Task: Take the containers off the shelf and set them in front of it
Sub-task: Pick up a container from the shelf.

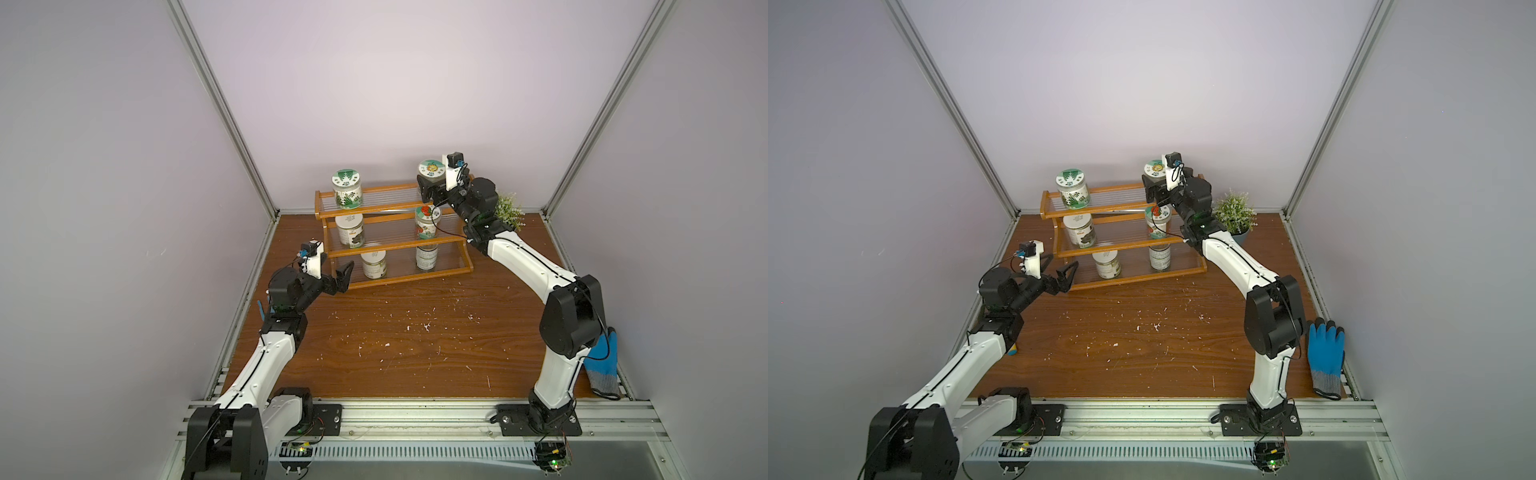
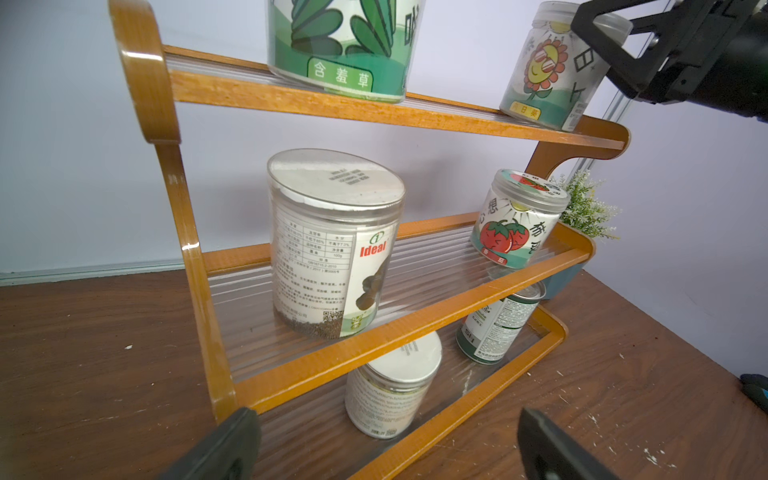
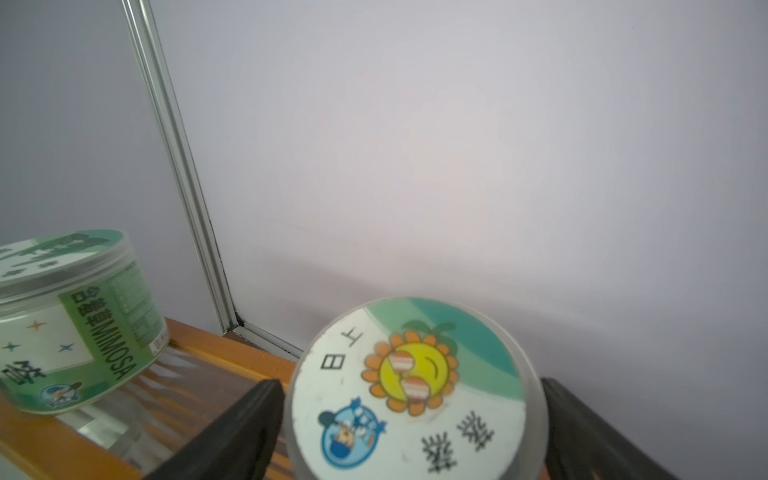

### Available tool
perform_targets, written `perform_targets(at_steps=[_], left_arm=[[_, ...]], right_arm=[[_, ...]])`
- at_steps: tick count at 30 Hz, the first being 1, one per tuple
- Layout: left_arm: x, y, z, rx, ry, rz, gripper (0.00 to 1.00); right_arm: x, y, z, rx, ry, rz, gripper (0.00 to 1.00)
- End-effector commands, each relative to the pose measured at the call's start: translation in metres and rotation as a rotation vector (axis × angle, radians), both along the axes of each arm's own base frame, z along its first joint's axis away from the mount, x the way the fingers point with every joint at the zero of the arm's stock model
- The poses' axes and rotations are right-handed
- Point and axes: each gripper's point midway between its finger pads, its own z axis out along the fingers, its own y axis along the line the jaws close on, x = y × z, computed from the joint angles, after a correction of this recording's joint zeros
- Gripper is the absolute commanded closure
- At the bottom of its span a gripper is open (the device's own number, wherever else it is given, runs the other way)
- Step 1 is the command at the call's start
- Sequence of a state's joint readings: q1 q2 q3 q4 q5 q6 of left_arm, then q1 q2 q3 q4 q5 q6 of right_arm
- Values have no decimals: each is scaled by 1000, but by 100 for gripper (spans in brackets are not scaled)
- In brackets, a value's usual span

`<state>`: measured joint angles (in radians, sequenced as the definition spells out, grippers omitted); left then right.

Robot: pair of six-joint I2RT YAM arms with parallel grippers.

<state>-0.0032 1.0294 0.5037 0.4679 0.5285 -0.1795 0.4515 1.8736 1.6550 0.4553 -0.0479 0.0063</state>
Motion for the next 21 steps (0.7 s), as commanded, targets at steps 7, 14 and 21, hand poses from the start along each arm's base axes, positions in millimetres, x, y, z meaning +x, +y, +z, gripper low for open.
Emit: perform_targets(at_steps=[7, 14, 21], left_arm=[[-1, -1, 5, 13, -30, 6, 0], [-2, 0, 5, 14, -33, 11, 0], [-2, 1, 7, 14, -38, 19, 0]], right_arm=[[12, -3, 26, 15, -59, -65, 4], [17, -1, 27, 17, -36, -66, 17], [15, -2, 30, 21, -33, -67, 46]])
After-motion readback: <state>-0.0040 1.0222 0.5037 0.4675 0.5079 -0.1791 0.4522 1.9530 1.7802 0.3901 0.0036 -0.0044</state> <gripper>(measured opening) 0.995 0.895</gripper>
